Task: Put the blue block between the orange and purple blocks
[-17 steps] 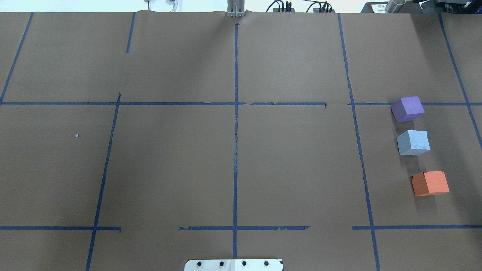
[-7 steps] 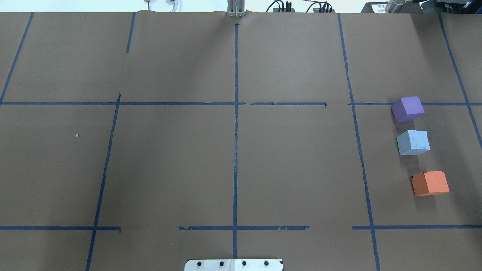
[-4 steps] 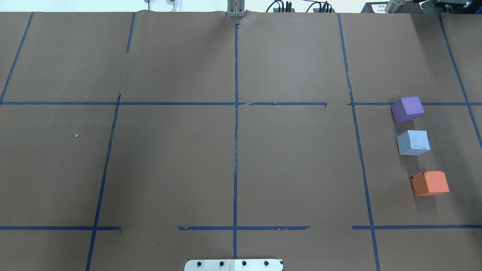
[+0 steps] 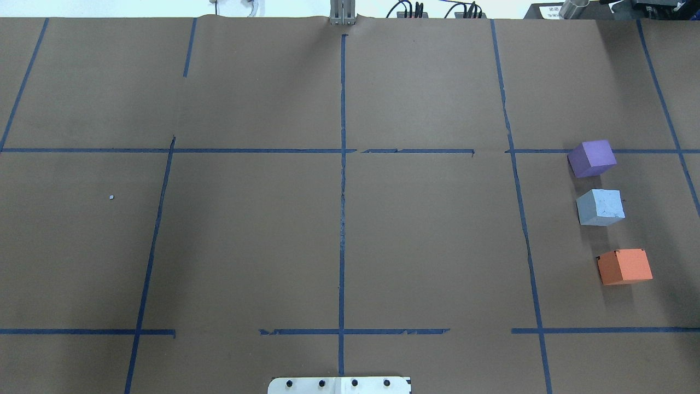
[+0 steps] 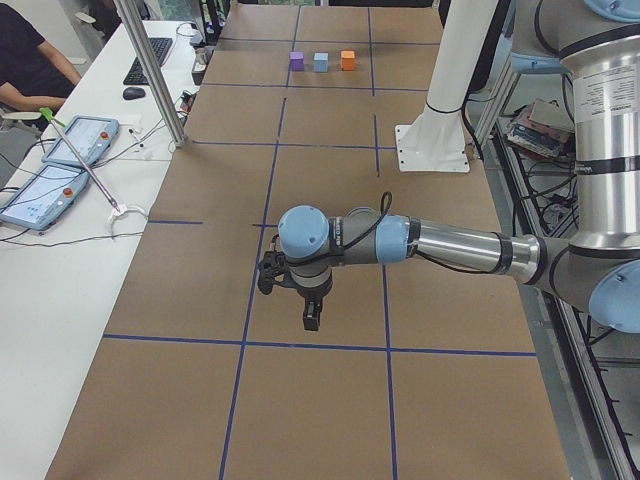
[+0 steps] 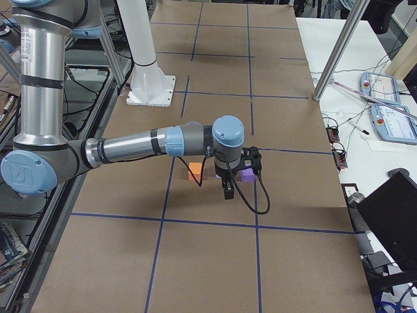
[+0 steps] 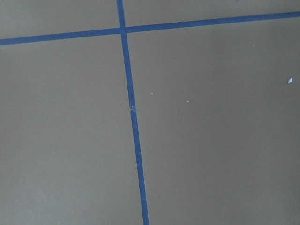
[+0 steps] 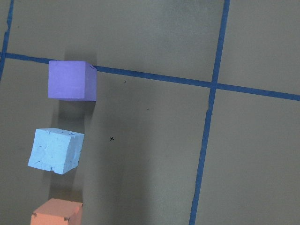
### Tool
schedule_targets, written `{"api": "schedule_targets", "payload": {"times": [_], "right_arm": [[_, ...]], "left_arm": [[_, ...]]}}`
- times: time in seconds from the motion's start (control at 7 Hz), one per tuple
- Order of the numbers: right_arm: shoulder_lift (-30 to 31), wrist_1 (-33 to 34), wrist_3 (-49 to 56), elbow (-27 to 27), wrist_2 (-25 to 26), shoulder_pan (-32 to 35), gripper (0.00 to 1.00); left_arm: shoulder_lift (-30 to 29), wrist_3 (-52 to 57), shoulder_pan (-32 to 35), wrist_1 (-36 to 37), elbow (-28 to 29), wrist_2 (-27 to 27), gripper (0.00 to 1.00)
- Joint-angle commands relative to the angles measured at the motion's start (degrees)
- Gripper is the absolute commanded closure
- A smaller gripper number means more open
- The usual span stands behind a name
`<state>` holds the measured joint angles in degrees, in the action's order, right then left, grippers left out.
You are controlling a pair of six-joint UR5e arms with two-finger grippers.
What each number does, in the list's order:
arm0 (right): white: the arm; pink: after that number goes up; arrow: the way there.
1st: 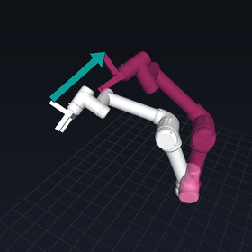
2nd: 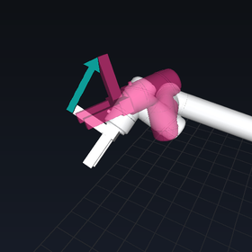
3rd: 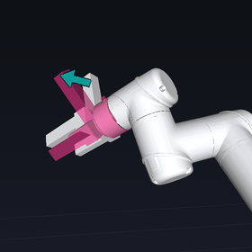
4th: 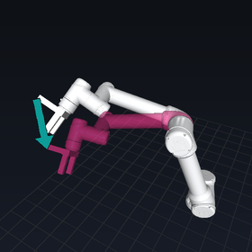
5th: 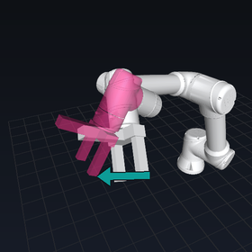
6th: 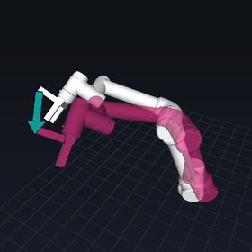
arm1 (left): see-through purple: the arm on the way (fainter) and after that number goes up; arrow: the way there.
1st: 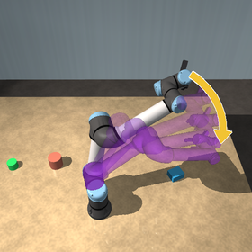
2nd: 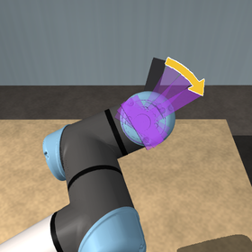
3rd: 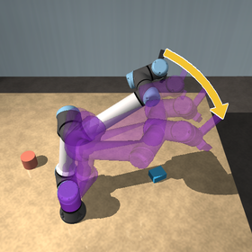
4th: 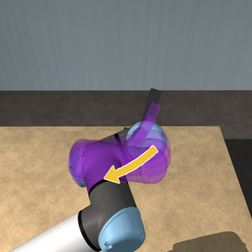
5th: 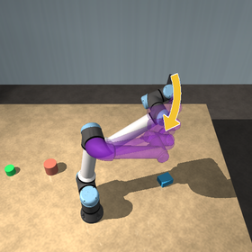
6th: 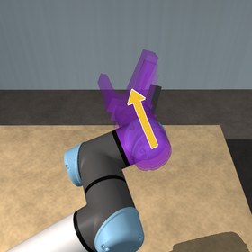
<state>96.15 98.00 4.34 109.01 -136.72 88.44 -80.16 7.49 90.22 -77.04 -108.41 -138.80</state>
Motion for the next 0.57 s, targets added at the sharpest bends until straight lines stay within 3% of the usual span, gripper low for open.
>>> {"api": "schedule_targets", "payload": {"times": [0.0,0.43], "right_arm": [[0.0,0.0,-0.1,0.0,0.0,-0.5,0.0],[0.0,0.1,0.0,0.0,0.0,-0.6,0.0]], "left_arm": [[-0.3,-0.3,0.0,0.0,2.7,0.0,0.0],[-0.3,0.0,0.0,0.0,1.5,0.2,0.0]]}}
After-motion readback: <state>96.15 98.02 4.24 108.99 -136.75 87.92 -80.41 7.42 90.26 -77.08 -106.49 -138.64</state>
